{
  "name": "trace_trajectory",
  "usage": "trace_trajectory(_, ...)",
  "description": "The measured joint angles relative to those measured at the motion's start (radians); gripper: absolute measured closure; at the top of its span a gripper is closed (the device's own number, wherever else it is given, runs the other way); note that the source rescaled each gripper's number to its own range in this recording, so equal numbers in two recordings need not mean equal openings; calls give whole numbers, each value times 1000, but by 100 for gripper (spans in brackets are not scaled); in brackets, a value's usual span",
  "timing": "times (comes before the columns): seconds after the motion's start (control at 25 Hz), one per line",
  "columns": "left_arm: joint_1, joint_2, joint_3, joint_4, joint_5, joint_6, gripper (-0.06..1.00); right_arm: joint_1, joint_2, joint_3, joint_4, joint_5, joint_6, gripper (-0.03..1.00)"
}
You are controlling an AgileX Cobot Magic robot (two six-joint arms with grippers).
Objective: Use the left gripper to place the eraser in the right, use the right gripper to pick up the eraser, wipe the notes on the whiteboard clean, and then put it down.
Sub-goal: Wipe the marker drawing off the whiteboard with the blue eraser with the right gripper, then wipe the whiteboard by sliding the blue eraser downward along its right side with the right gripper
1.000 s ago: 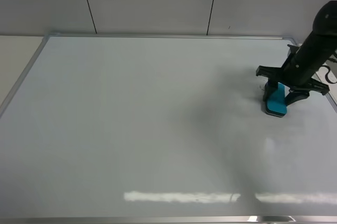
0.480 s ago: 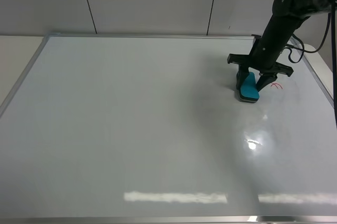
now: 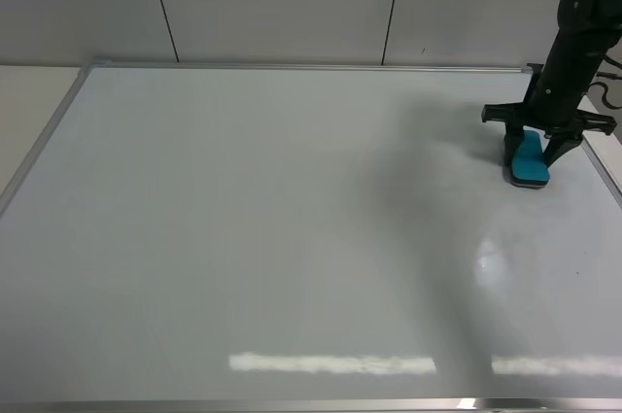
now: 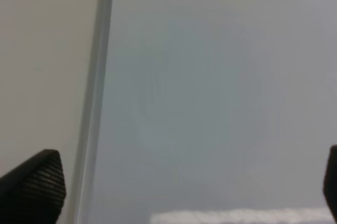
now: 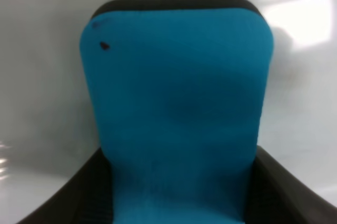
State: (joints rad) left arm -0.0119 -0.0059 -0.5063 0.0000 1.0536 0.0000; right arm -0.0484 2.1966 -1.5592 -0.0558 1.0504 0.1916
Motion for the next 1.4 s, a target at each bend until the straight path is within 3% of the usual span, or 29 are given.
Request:
trace_trajectory(0.08,0,0,0,0,0,0,-6,-28,-2,0,-87,0,23,95)
trace_trajectory(0.28,0,0,0,0,0,0,-6,-22,-2,0,-103,-21,33,95)
trace_trajectory(0.6,0,0,0,0,0,0,-6,137,0,0,36,-178,-15,95)
trace_trajectory(0.88,0,0,0,0,0,0,-6,206,7,0,45,-240,-49,95)
trace_trajectory(1.04,0,0,0,0,0,0,-6,240,-20,5,43,-233,-64,95)
trace_trajectory(1.4,0,0,0,0,0,0,-6,297,-259,9,-7,-49,8,95)
